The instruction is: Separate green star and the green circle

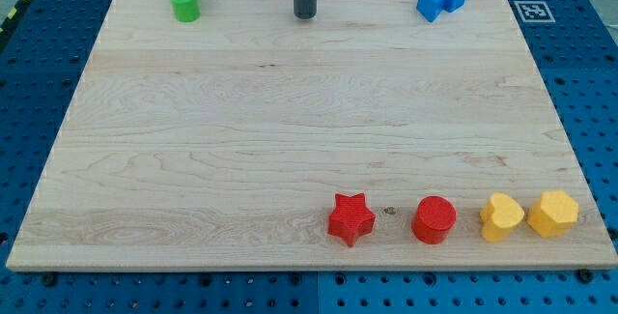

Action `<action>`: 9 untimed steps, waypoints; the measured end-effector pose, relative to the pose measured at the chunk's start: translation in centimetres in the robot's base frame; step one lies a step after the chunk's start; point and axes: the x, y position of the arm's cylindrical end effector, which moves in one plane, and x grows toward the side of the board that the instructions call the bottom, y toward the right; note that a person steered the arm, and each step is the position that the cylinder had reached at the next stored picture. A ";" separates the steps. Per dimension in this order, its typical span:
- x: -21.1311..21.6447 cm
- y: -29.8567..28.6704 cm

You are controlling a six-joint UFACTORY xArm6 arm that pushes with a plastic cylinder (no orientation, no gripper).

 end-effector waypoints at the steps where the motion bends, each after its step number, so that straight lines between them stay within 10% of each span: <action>1: 3.4 -1.9; 4: 3.9 -22.3; 5: -3.5 -25.1; 9: -6.5 -16.1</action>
